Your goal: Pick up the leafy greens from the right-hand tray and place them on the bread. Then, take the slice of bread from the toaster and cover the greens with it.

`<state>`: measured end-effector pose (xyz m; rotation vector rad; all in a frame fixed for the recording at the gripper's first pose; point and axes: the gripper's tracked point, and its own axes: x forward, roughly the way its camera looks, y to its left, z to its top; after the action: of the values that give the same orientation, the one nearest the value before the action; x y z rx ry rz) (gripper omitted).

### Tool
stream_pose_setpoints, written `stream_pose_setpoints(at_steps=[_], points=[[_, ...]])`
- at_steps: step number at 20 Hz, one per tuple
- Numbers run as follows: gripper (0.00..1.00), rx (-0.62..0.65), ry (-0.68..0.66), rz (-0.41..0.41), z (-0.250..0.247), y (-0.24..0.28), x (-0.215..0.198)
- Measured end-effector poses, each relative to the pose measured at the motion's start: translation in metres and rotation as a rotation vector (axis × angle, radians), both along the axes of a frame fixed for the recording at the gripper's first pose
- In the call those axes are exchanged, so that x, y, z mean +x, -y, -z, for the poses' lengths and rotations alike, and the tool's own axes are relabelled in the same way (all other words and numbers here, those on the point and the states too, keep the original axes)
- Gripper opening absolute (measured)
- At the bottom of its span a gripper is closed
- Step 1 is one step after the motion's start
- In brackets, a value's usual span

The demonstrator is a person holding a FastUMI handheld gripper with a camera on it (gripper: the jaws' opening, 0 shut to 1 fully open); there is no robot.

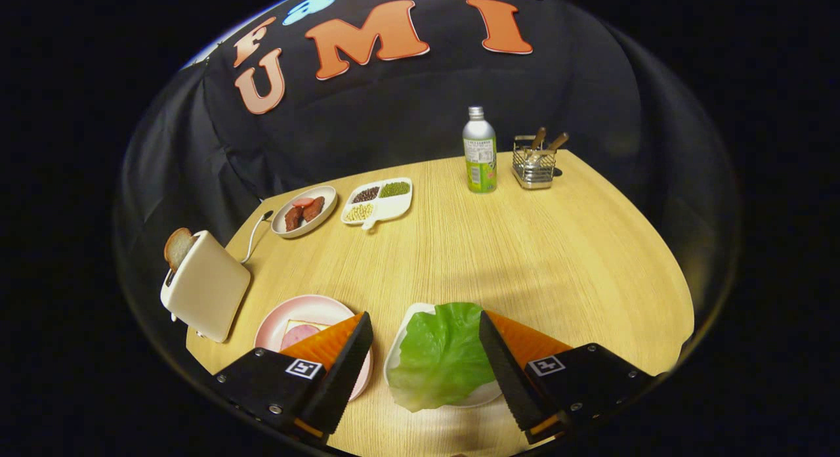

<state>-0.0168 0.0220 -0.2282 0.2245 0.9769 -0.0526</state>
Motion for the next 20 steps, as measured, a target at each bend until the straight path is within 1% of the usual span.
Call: stream_pose_setpoints(at_steps=[3,7,11,14,17,19,20], points=[[0.97,-0.019,-0.076,0.006,0.020,0.003,-0.008],[0.96,0.005,-0.170,0.012,0.044,-0.003,-0.020],[0.96,0.002,-0.247,0.020,0.066,-0.006,-0.030],[0.94,-0.030,-0.275,0.018,0.072,-0.004,-0.035],[0.90,-0.081,-0.269,0.008,0.074,0.000,-0.033],[0.86,-0.130,-0.265,-0.002,0.076,0.003,-0.033],[0.82,-0.166,-0.263,-0.009,0.079,0.006,-0.034]])
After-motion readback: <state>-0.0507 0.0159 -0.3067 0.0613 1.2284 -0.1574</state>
